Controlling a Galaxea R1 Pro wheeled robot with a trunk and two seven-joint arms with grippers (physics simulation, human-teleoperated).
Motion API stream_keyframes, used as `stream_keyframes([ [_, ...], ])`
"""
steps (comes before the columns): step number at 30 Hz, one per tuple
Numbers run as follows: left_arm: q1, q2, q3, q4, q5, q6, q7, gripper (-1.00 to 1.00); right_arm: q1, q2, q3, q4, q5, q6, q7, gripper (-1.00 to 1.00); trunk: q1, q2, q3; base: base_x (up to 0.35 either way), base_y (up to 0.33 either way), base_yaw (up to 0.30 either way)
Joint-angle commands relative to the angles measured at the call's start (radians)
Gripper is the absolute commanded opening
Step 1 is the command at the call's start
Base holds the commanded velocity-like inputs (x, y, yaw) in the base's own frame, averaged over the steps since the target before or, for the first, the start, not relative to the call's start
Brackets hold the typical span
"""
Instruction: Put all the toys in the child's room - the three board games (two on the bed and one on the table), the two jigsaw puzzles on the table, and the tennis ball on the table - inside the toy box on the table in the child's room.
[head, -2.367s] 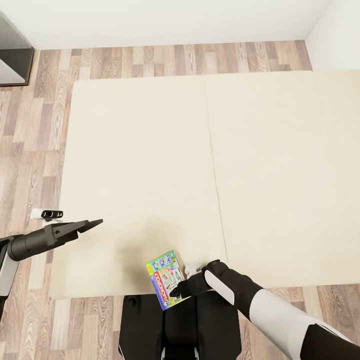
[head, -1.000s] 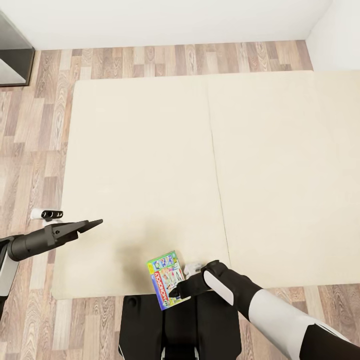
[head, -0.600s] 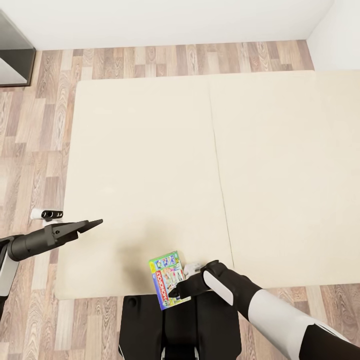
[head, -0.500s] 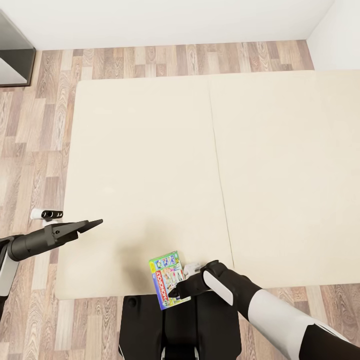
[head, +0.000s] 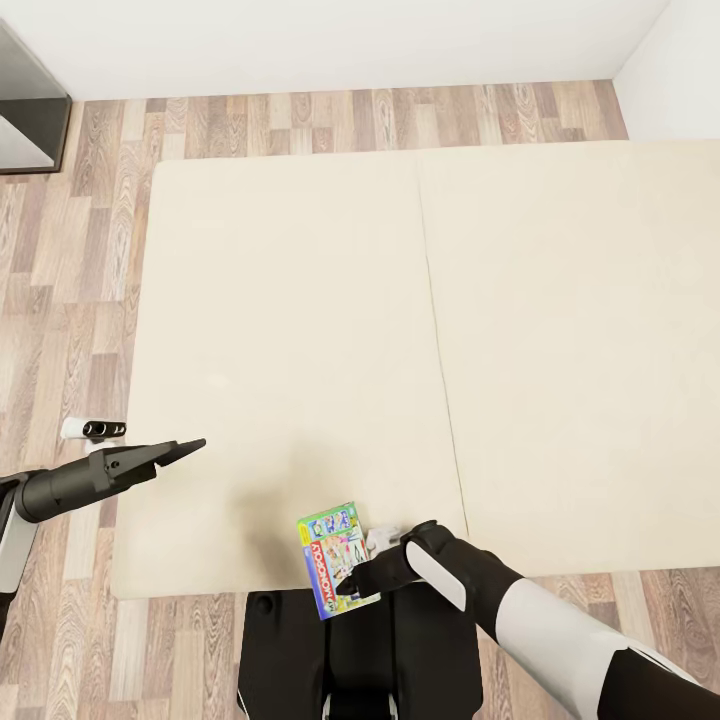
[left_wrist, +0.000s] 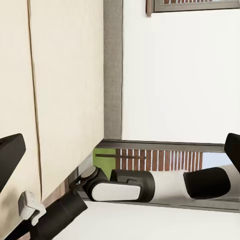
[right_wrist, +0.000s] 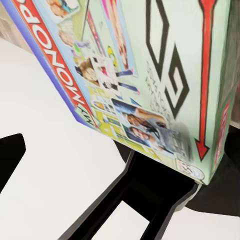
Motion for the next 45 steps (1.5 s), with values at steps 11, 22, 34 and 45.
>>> stream_keyframes([
  [11,0.0,0.0,-0.001,0.0,-0.001,0.011,-0.004,1.0,-0.001,-0.001,0.002,0.0,0.006,0.001,0.005,1.0,0.001,-0.002,-0.001,0.0,0.0,0.0],
  [22,0.0,0.0,0.0,0.0,-0.001,0.011,-0.004,1.0,-0.001,0.001,0.002,0.0,0.005,0.001,0.005,1.0,0.001,-0.002,-0.001,0.0,0.007,0.0],
  [34,0.0,0.0,0.0,0.0,-0.001,0.011,-0.004,1.0,-0.001,0.003,0.002,0.0,0.006,-0.006,0.005,1.0,0.001,-0.002,-0.001,0.0,0.04,0.0],
  [45,0.0,0.0,0.0,0.0,-0.001,0.011,-0.004,1.0,0.011,0.004,0.003,0.0,0.005,-0.052,0.005,1.0,0.001,-0.002,-0.001,0.0,0.036,0.0],
])
